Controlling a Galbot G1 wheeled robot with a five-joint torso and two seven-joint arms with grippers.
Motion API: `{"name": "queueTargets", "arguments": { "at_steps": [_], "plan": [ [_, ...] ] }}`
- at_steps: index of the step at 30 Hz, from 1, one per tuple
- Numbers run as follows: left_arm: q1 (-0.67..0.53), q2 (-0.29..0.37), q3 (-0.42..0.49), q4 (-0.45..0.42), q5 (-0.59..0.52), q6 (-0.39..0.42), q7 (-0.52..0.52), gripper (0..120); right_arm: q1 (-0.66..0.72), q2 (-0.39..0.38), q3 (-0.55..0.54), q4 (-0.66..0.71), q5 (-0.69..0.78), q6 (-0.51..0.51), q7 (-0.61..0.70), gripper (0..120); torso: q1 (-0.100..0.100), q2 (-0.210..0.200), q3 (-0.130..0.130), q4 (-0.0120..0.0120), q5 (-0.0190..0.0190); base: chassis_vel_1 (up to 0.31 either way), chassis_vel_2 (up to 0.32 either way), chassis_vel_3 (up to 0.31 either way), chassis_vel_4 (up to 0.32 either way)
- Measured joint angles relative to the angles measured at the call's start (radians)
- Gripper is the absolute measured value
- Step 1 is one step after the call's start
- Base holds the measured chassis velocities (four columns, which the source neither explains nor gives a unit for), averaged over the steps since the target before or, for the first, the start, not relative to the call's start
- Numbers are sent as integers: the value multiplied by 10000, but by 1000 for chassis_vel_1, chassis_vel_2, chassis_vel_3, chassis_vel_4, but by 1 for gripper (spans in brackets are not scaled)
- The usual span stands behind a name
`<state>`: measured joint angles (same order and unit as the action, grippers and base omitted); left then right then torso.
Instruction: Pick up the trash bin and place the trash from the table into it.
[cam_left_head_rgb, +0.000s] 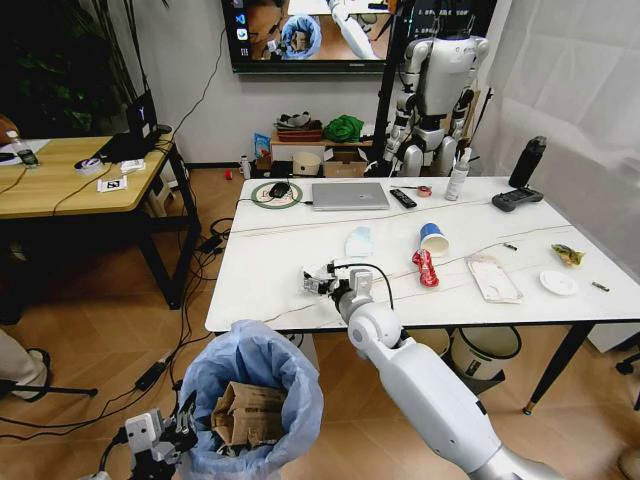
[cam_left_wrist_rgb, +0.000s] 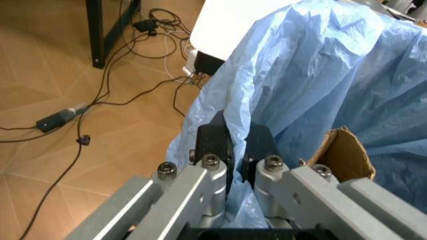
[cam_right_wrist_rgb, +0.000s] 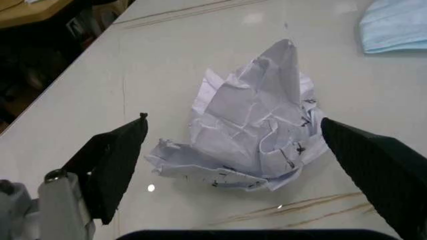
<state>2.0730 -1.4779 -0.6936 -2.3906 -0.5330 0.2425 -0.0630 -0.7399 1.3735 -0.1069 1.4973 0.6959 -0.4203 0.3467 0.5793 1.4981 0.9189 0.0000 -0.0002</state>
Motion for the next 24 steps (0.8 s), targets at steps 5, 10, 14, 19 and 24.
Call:
{"name": "queueTargets", "arguments": {
  "at_steps": [5,10,14,19,24],
  "plan": [
    [-6,10,0,0,-19,2,0,0,-46,35,-3,-126,-35,97,-57,81,0,1,0,0,0,0,0,0,0],
    [-8,24,-1,8,-42,2,5,0,-169,3,-39,-146,-186,97,-62,65,0,1,0,0,1,0,0,0,0],
    [-5,77,-46,8,-108,2,9,0,-271,34,-30,-255,-359,103,-63,46,-3,1,0,0,2,0,0,0,0],
    [-6,126,-129,0,-196,2,10,0,-388,20,-34,-279,-521,129,-91,28,-3,1,0,0,1,0,0,0,0],
    [-25,155,-132,-2,-217,2,12,0,-529,-64,-69,-132,-575,149,-101,11,-2,1,0,-1,2,0,0,0,0]
  ]
}}
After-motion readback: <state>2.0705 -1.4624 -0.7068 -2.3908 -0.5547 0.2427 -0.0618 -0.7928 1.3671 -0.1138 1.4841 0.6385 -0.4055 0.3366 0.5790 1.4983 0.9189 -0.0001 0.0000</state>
